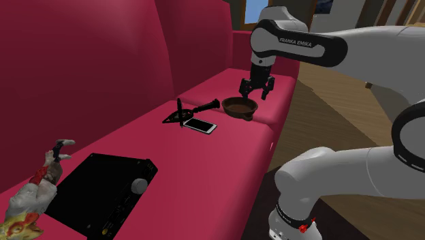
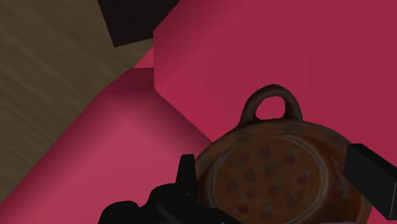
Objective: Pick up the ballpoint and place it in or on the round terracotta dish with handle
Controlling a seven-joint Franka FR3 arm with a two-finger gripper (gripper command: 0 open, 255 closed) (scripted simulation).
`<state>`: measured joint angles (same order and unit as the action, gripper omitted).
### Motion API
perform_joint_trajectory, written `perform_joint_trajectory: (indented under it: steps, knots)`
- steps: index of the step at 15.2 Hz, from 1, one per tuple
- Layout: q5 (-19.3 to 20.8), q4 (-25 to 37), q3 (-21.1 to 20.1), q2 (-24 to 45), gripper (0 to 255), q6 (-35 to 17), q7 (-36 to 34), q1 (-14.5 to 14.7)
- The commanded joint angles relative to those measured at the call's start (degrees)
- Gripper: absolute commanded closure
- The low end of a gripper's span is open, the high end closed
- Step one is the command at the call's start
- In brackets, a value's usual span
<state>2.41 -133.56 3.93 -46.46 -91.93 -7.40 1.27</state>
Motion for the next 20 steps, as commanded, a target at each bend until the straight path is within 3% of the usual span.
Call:
perform_joint_trajectory:
  steps: [1,11,20]
  knots:
    - [0.00,0.00,0.00,0.00,0,0.00,0.00,0.00]
    - [-5.66,9.80,-12.62,9.93,0,0.01,-14.13,2.99]
    - [-6.03,24.48,-23.51,23.71,0,1.11,-27.27,3.94]
